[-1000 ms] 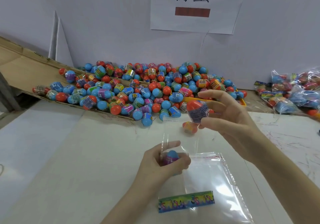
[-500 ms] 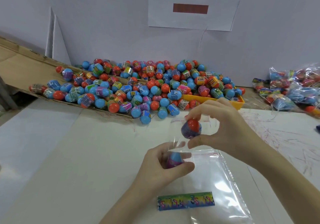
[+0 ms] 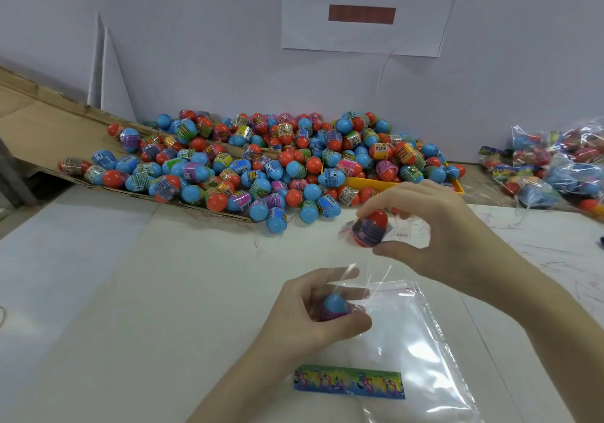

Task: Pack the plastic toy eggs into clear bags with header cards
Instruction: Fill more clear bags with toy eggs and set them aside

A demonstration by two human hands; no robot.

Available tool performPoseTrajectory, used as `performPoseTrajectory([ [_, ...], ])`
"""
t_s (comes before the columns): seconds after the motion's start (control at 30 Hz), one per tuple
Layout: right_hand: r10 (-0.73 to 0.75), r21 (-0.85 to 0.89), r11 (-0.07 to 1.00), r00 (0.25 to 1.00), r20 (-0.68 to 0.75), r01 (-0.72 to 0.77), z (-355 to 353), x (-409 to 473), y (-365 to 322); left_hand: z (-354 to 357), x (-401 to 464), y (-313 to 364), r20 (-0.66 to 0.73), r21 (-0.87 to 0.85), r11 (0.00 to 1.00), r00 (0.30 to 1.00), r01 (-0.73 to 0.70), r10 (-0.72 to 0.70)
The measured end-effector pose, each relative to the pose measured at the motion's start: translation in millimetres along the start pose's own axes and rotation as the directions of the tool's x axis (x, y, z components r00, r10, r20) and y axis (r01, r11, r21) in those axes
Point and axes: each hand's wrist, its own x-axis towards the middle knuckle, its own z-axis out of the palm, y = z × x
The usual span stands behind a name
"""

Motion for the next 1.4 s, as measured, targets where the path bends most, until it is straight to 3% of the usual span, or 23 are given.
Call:
performPoseTrajectory([
  [0.07,-0.030,-0.009,1.000,0.999,0.028,0.030,-6,2,-1,0,0,1,0.002,-0.014,1.000,1.000,-0.003,0.003],
  [0.23,-0.036,-0.054,0.997,0.965,0.259,0.052,-18,11,-1,-1,0,2,0.000,-0.018,1.000,1.000,-0.024,0.024],
  [0.63,-0.017,-0.044,0.998,0.913,0.408,0.038,-30,18,-1,-2,0,1,0.000,-0.028,0.999,1.000,-0.027,0.027],
  [0.8,0.006,-0.162,0.984,0.886,0.464,0.079,-26,22,3,-2,-1,3,0.006,-0.023,0.999,0.999,-0.033,0.034],
  [0.93,-0.018,-0.045,0.998,0.826,0.563,0.053,-22,20,3,-1,-1,4,0.007,-0.017,0.999,0.999,-0.033,0.033],
  [1.27,-0.055,0.040,0.998,0.820,0.570,0.040,-7,18,16,0,0,2,-0.004,-0.033,0.999,1.000,0.016,-0.016],
  [1.33,-0.051,0.089,0.996,0.789,0.613,-0.004,-2,17,19,0,-1,2,0.001,-0.045,0.999,1.000,0.019,-0.019],
  [1.4,-0.052,0.268,0.952,0.786,0.616,-0.147,2,20,25,0,0,2,-0.011,-0.078,0.997,1.000,0.016,-0.016],
])
